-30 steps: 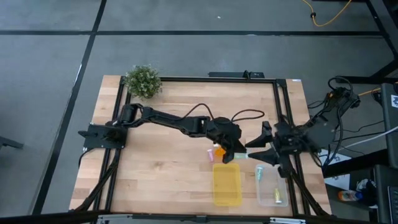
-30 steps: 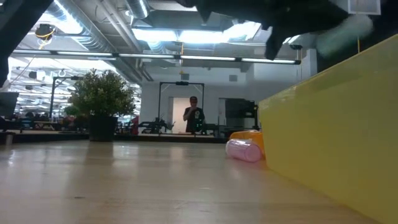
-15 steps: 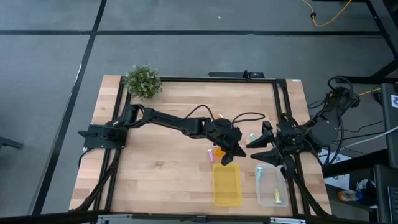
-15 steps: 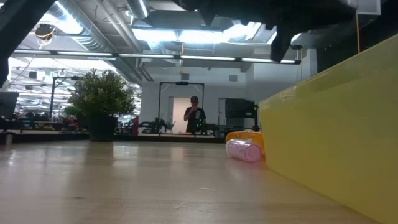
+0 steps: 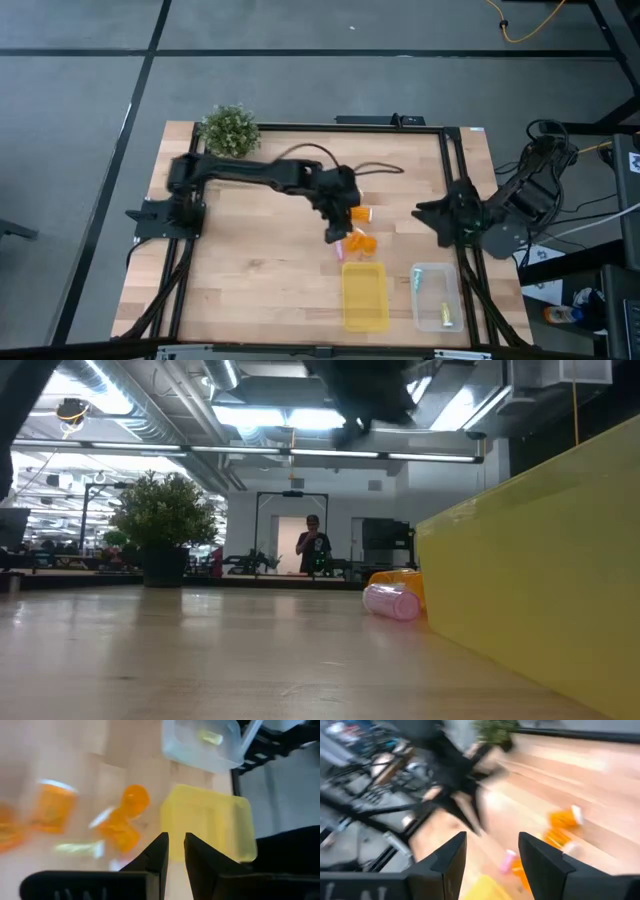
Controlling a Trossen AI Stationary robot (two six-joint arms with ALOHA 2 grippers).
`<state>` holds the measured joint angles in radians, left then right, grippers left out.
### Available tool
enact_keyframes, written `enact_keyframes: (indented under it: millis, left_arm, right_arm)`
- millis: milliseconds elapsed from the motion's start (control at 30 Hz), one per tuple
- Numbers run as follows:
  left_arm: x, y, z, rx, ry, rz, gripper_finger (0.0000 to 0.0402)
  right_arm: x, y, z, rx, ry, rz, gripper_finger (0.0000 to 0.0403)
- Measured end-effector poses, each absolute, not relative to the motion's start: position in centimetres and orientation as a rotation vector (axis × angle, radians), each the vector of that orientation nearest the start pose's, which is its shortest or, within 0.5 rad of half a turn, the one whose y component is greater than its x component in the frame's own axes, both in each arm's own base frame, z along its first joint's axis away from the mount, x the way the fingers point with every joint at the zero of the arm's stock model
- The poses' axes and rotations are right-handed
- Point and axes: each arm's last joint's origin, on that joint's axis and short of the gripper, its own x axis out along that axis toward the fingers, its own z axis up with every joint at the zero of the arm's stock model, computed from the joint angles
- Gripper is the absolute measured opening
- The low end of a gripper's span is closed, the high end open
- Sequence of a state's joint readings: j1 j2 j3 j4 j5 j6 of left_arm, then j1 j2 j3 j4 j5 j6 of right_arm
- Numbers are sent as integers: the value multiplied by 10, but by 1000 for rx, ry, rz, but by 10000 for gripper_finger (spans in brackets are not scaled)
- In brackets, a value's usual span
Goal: Pick and place medicine bottles into bin by pill shape (circle, oval)
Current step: Put the blue tablet bottle into the transparent bin
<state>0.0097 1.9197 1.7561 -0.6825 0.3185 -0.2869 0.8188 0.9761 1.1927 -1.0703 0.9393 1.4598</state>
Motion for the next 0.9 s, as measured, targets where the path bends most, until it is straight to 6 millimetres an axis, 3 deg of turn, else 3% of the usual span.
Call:
enact_keyframes:
  millis: [233, 433, 567, 733, 900]
  left_arm:
    - [348, -12, 382, -113, 789, -80, 51]
    - [291, -19, 412, -4, 702, -121, 51]
    - [260, -17, 405, -19, 659, -84, 51]
    - [226, -13, 367, -83, 561, -30, 51]
    - [200, -6, 324, -152, 320, 6, 51]
  right_arm:
    - [118, 80, 356, 862, 406, -654, 182]
    - [129, 67, 339, 905, 599, -892, 182]
    - [138, 63, 329, 905, 728, -1022, 182]
    - [148, 61, 323, 943, 799, -1079, 182]
    - [153, 58, 323, 981, 800, -1098, 182]
